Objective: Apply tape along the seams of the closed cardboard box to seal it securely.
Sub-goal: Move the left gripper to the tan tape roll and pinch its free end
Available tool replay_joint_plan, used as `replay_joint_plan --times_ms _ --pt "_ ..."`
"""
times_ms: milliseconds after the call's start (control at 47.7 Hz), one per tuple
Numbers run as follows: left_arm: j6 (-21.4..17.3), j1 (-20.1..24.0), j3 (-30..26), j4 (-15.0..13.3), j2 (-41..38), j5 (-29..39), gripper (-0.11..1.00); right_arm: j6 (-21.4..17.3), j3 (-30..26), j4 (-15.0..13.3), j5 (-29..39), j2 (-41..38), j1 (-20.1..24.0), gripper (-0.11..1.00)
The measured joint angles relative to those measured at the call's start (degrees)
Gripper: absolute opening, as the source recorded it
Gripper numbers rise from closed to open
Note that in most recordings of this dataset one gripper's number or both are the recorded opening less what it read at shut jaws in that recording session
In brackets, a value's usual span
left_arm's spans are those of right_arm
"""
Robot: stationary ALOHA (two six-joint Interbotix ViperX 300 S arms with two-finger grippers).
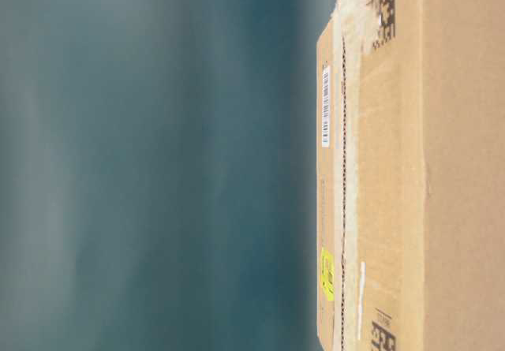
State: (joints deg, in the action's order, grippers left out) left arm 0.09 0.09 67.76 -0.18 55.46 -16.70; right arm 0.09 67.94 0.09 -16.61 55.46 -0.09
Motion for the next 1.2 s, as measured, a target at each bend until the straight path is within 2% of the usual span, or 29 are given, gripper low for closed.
replay_joint_plan --times_ms 63,273,356,524,776,944,1069,1195 --pt "-2.3 -0.2 0.0 0.0 -0.2 0.0 0.00 -0.4 0.0 0.0 0.0 0.0 0.0 0.00" --pt "-6.3 -2.8 0.0 -0.7 -0.6 0.0 0.00 -0.5 -0.8 0.1 0.0 0.0 0.1 0.00" --pt "-12.0 -5.6 -0.2 -0.9 -1.5 -0.1 0.00 -0.5 -0.8 0.0 0.0 -0.1 0.1 0.00" --pt "-17.8 -9.6 -0.4 -0.5 -4.7 -2.7 0.00 -0.6 -1.1 0.1 0.0 -0.1 0.1 0.00" --pt "-37.5 -15.9 -1.8 -0.5 -13.0 -7.5 0.00 -0.5 -2.1 0.1 0.0 -0.1 0.1 0.00" --pt "-45.2 -20.0 -4.5 -0.5 -20.2 -7.9 0.01 -0.4 -3.0 0.0 0.0 -0.1 0.2 0.00" --pt "-48.1 -22.1 -7.5 -0.6 -26.2 -8.1 0.23 0.1 -3.7 0.0 0.2 -0.1 0.1 0.00" --pt "-51.4 -22.7 -11.2 -0.6 -33.8 -8.3 0.62 0.6 -4.2 0.0 1.8 0.0 0.1 0.00"
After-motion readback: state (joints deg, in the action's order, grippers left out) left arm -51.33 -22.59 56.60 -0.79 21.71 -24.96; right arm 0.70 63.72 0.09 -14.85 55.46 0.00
